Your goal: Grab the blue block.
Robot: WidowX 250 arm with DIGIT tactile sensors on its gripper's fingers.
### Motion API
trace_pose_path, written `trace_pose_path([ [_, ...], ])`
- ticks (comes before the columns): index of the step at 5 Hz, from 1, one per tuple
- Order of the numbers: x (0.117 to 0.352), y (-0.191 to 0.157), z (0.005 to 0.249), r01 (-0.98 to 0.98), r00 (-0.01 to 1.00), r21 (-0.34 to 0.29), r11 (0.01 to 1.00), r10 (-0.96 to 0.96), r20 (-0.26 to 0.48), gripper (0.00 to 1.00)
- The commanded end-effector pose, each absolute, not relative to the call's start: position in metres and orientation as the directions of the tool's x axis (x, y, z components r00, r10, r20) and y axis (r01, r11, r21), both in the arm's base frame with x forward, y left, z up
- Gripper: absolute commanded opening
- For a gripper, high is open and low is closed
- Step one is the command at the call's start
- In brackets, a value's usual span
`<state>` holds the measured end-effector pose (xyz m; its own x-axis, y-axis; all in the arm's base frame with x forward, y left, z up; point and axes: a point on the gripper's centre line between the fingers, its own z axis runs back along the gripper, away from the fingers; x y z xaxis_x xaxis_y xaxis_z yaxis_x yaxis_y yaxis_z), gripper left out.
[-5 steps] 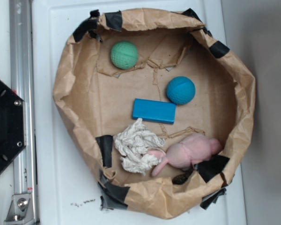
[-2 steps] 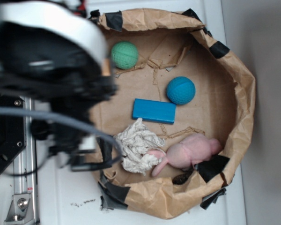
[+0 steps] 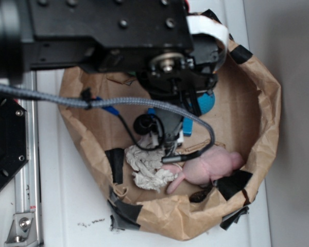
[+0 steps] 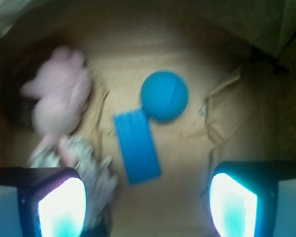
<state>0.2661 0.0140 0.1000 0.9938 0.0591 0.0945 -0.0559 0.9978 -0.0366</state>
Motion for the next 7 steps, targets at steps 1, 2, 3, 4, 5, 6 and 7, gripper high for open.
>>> trace_pose_path([
  [1, 0.268, 0.012, 0.057, -0.108, 0.990, -0.032, 0.994, 0.111, 0.090, 1.00],
  [2, 0.274, 0.015, 0.029, -0.124, 0.987, -0.146, 0.981, 0.137, 0.079, 1.00],
  [3, 0.282, 0.003, 0.008, -0.093, 0.994, -0.098, 0.991, 0.099, 0.053, 1.00],
  [4, 0.287, -0.008, -0.004, -0.050, 0.998, -0.023, 0.999, 0.050, 0.039, 0.55],
  [5, 0.284, -0.009, 0.006, -0.046, 0.998, -0.018, 0.999, 0.047, 0.049, 0.00],
  [6, 0.279, 0.002, 0.056, -0.063, 0.990, -0.068, 0.996, 0.071, 0.119, 0.00],
  [7, 0.279, 0.017, 0.105, -0.124, 0.965, -0.099, 0.987, 0.143, 0.220, 0.00],
])
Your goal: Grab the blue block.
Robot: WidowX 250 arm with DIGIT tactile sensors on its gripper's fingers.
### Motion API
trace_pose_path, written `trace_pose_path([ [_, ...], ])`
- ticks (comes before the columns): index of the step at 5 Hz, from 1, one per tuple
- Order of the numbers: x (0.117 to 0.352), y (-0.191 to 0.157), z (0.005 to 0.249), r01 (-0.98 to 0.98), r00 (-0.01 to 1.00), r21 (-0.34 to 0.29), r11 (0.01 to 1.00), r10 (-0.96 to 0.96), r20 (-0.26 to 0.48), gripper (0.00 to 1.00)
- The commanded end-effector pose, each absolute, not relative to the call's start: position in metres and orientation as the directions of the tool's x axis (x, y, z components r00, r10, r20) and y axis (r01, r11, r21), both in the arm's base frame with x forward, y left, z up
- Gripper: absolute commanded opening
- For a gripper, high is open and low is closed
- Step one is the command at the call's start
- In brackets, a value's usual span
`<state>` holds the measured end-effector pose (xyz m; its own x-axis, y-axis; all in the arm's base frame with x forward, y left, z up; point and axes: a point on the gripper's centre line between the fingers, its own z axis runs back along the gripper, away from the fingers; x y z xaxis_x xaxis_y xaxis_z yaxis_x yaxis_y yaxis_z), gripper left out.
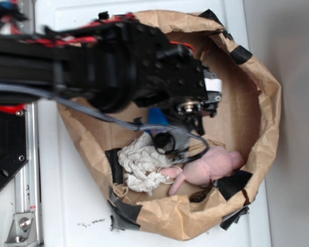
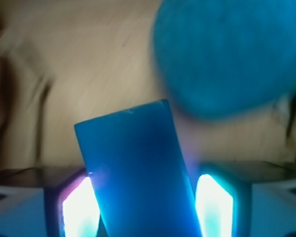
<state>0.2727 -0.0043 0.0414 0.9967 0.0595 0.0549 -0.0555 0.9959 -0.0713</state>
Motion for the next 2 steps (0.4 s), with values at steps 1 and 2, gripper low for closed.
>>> trace_pose_path([
  [1, 0.2876, 0.0160, 0.1549, -0.164, 0.958, -0.123, 0.979, 0.188, 0.218, 0.00],
  [2, 0.2847, 0.0137, 0.1633, -0.179, 0.959, -0.074, 0.981, 0.191, 0.209, 0.00],
])
